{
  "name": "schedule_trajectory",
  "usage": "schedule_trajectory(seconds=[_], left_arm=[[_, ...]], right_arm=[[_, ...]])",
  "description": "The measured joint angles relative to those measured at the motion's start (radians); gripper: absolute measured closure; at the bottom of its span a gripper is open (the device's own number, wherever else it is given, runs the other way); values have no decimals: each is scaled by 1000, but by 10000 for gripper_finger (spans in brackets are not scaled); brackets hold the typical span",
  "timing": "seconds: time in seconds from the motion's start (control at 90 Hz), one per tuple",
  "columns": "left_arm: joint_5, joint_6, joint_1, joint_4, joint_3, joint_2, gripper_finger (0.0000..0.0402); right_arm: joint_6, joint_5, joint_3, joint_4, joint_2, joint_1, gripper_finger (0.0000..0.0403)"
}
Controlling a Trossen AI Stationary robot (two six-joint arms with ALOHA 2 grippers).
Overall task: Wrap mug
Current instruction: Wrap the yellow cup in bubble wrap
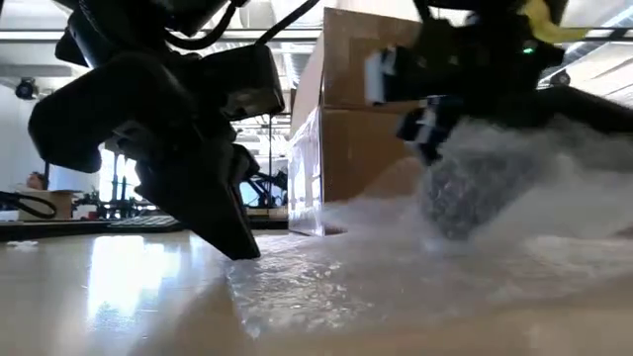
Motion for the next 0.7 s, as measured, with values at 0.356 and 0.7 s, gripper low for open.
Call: schedule_trajectory(seconds=[0.356,0.7], left_arm=[[18,-3,-2,-85,-4,-5,402],[93,-22,-10,-223,-9,-63,402]], right_arm=[[286,-1,-6,-524,-106,51,345],[624,-32,-6,-682,-284,72,370]])
